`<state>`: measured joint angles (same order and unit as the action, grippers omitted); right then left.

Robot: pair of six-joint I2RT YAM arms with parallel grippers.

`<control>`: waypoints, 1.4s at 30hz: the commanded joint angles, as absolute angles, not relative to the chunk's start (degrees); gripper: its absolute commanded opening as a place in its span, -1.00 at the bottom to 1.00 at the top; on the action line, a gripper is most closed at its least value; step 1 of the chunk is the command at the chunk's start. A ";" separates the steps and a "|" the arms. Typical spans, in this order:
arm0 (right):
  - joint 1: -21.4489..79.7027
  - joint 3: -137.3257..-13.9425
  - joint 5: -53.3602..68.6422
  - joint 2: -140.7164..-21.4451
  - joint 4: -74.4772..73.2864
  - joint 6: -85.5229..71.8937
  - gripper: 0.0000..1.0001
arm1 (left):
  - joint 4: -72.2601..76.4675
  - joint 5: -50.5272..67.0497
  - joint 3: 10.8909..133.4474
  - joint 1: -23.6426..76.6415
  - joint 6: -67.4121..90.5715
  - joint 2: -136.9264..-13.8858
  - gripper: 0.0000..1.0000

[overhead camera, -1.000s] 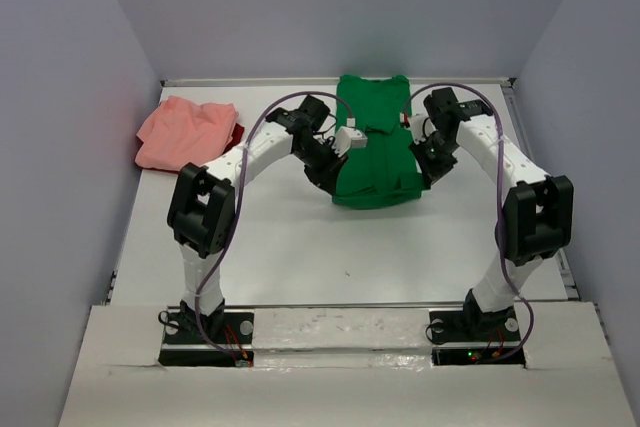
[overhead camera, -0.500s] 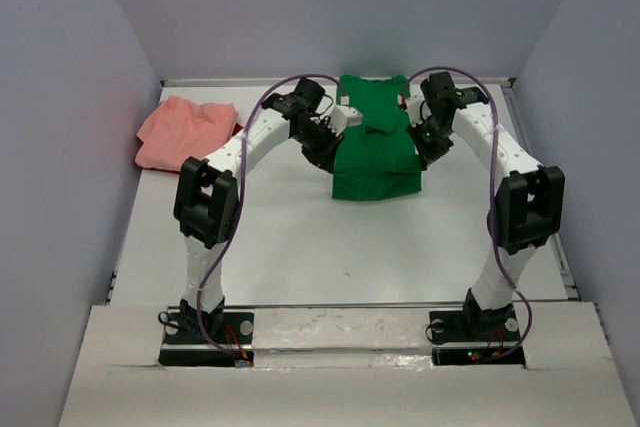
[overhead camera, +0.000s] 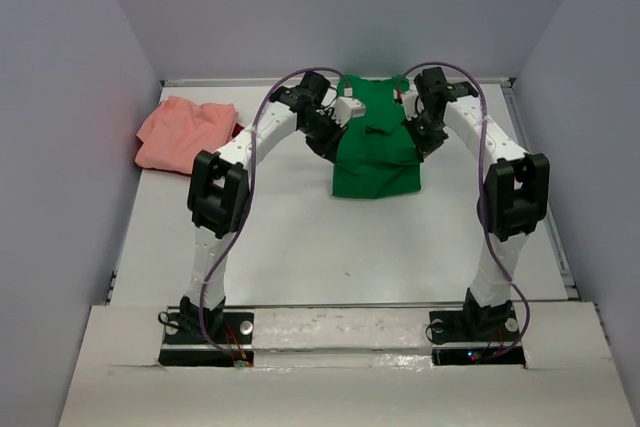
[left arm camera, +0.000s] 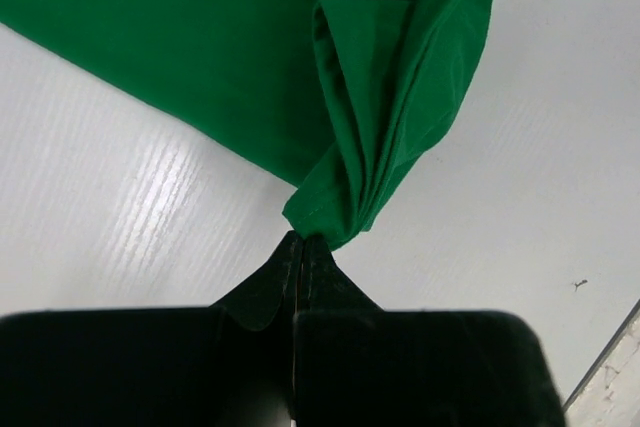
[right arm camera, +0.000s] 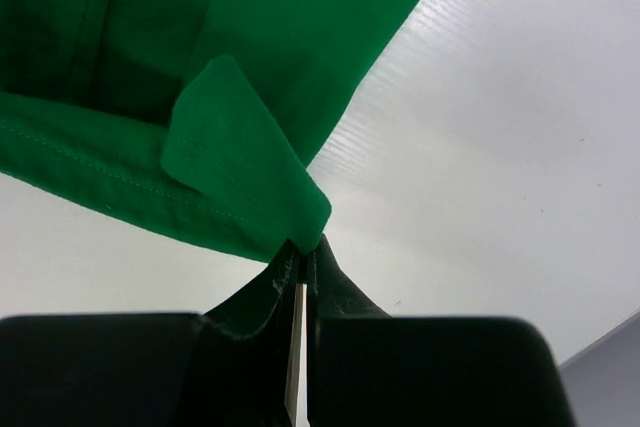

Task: Fold and stack the t-shirts
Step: Fold the tshirt

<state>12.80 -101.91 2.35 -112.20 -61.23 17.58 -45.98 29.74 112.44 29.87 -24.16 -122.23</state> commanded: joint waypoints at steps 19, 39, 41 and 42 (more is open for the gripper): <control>10.99 -117.24 -1.85 -120.84 -58.36 17.75 -1.00 | -45.70 23.55 126.83 29.00 -21.88 -127.79 -1.00; 9.40 -123.48 -3.34 -128.67 -57.22 19.25 -1.00 | -43.15 22.85 128.67 28.83 -22.76 -131.22 -1.00; 9.40 -124.19 -3.43 -129.72 -57.22 19.42 -1.00 | -42.98 22.15 129.20 28.92 -22.94 -131.66 -1.00; 9.40 -124.54 -3.43 -130.07 -57.22 19.42 -1.00 | -42.98 21.89 129.46 28.92 -23.11 -132.18 -1.00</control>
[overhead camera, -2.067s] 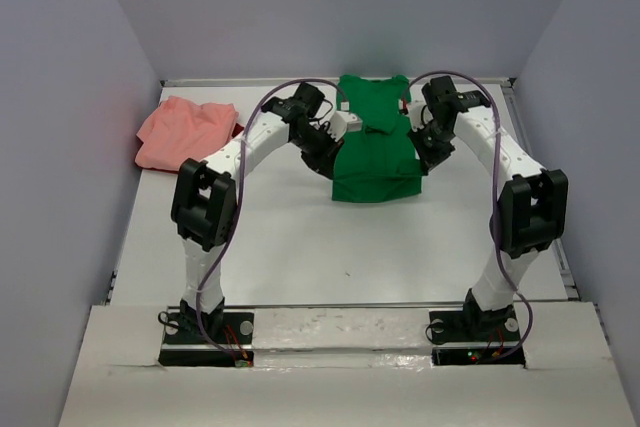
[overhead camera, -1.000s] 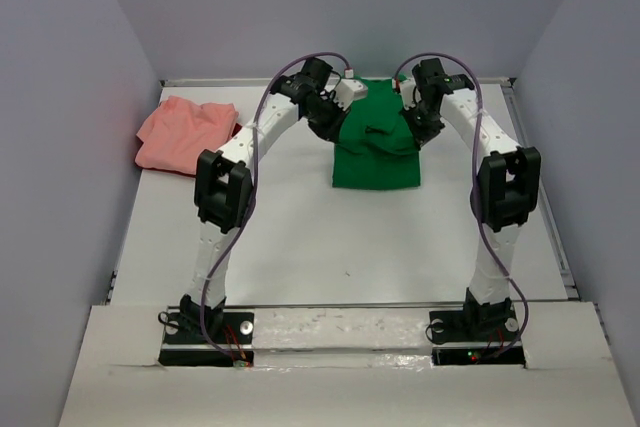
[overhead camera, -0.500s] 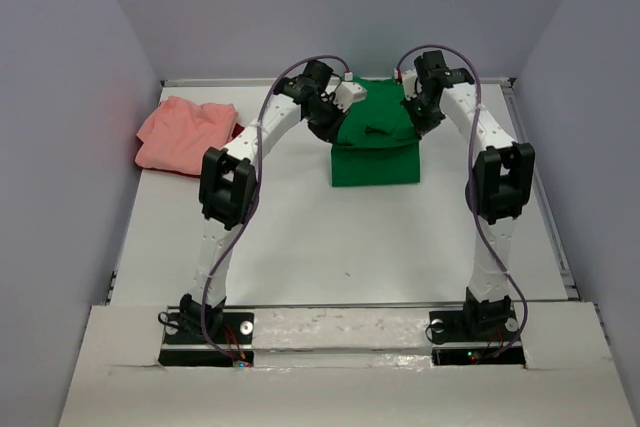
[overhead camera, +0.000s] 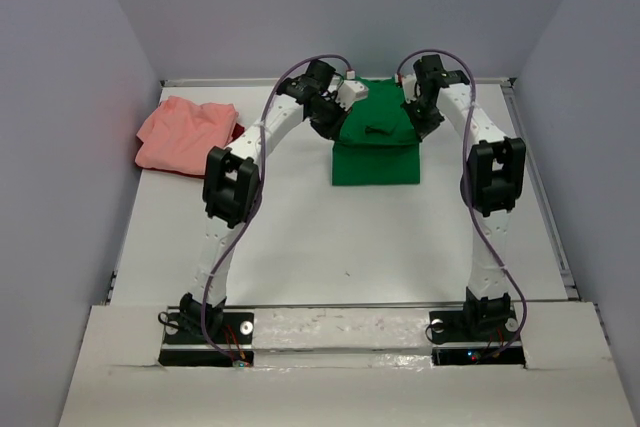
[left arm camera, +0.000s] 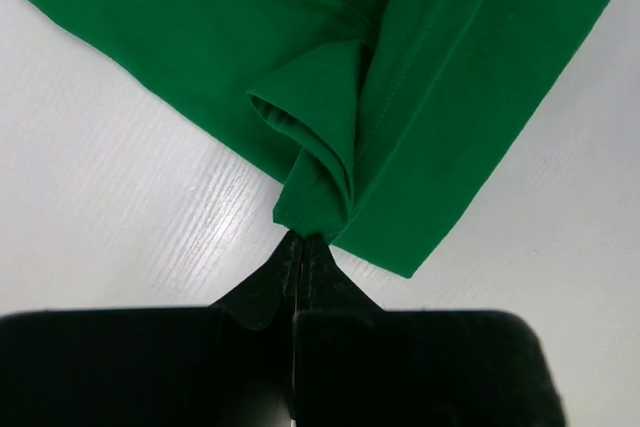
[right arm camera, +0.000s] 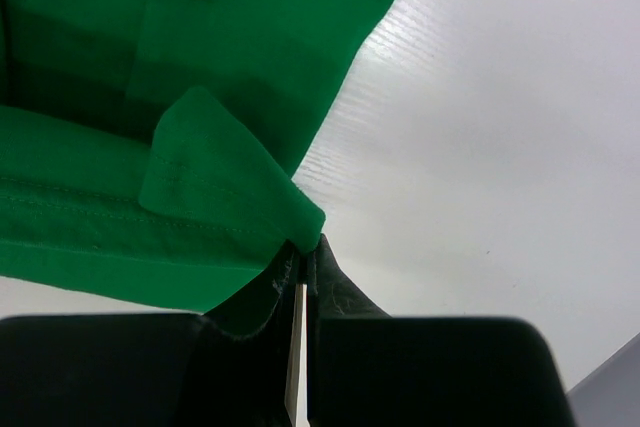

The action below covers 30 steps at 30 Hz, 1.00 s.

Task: Fold and stack the t-shirts
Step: Fold the tshirt

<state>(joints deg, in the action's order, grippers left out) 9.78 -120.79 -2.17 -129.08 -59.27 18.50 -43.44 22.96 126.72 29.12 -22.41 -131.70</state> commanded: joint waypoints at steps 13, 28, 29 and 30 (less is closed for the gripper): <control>8.88 -130.34 -5.01 -135.61 -56.87 20.48 -1.00 | -38.06 16.00 132.36 28.21 -22.33 -134.74 -1.00; 8.88 -131.48 -5.80 -138.25 -54.93 20.92 -1.00 | -35.77 16.08 132.36 28.21 -22.15 -137.20 -0.59; 8.88 -131.83 -6.06 -138.43 -54.84 20.92 -1.00 | -35.51 16.08 132.36 28.13 -22.15 -137.20 -0.55; 8.88 -132.10 -6.24 -139.04 -54.84 20.92 -1.00 | -35.33 16.00 132.36 28.13 -22.32 -137.28 -0.54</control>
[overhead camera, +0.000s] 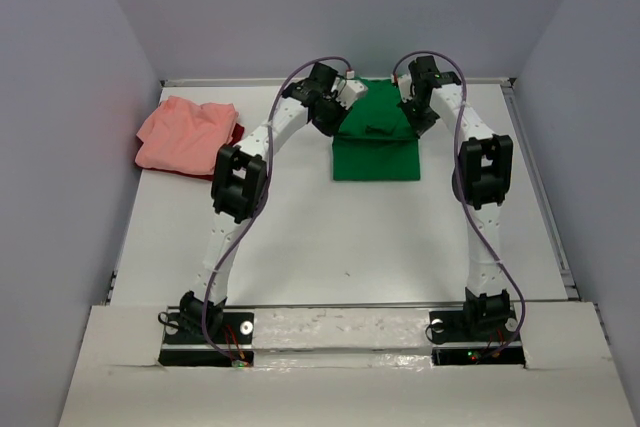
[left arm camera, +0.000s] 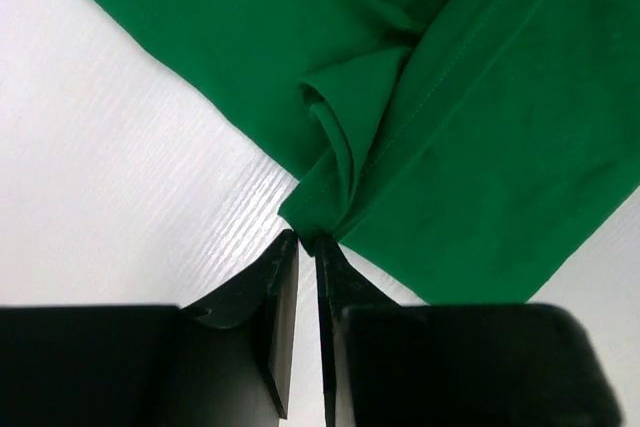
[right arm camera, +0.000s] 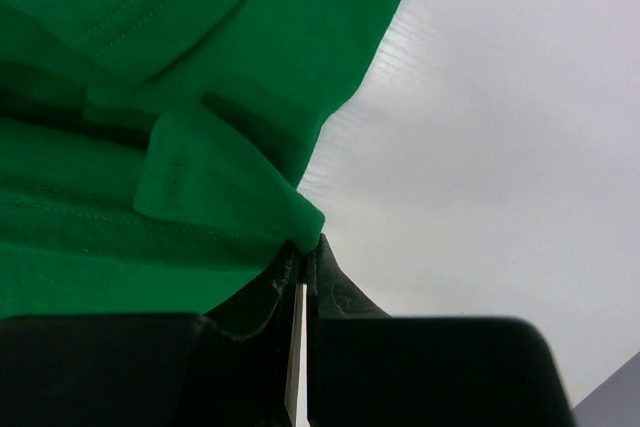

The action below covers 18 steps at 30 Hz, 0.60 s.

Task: Fold and stack the t-shirts
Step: Fold the tshirt

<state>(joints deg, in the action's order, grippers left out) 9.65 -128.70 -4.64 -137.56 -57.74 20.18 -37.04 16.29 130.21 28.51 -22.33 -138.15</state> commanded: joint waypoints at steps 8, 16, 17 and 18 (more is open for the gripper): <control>8.35 -131.66 -6.77 -139.83 -53.35 21.27 -0.08 | -31.65 13.89 129.55 28.13 -23.47 -135.35 -0.10; 8.35 -133.41 -8.43 -138.69 -51.42 20.13 0.99 | -29.71 11.87 128.23 28.21 -22.94 -132.55 0.21; 8.35 -133.77 -8.79 -138.43 -51.42 19.78 0.99 | -29.79 11.78 128.23 28.13 -22.68 -132.10 0.22; 8.35 -133.94 -9.57 -137.47 -51.33 19.78 0.99 | -30.06 11.08 128.15 28.21 -22.59 -131.14 0.25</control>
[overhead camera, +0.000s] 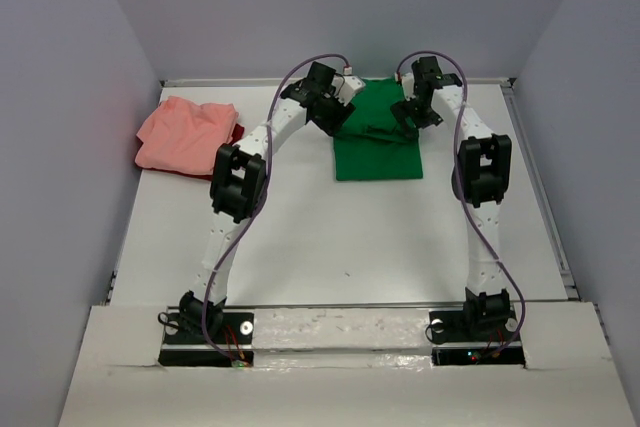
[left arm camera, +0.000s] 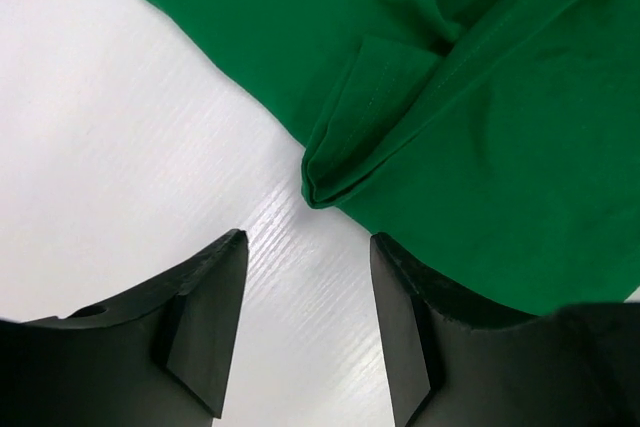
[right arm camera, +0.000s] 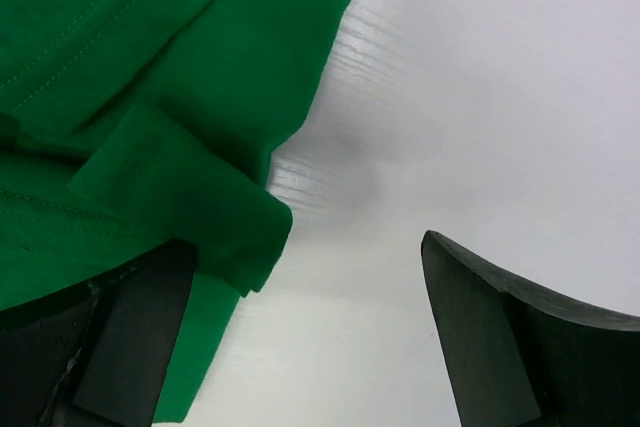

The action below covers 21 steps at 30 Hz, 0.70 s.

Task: Fold and stack the t-shirts
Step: Fold the tshirt

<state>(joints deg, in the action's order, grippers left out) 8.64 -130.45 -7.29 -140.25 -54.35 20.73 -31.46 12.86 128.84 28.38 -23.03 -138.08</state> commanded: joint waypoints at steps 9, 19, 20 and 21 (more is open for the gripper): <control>8.35 -134.65 -12.05 -120.44 -50.10 18.46 0.94 | -32.17 6.51 124.47 28.04 -21.19 -116.75 0.33; 8.35 -113.56 -1.00 -105.65 -52.82 16.00 -1.00 | -24.96 -3.08 89.59 26.11 -25.22 -92.74 0.10; 8.35 -111.03 1.99 -105.04 -53.43 16.43 -1.00 | -24.44 -2.82 86.95 25.67 -24.96 -91.51 0.03; 8.35 -105.87 4.11 -103.55 -53.52 16.17 -1.00 | -24.35 -1.86 84.40 24.97 -24.87 -89.23 -0.22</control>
<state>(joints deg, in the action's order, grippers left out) 8.64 -117.12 -5.67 -101.95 -50.00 17.15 -25.36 0.34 93.25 27.03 -23.77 -90.59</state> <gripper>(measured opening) 0.011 0.501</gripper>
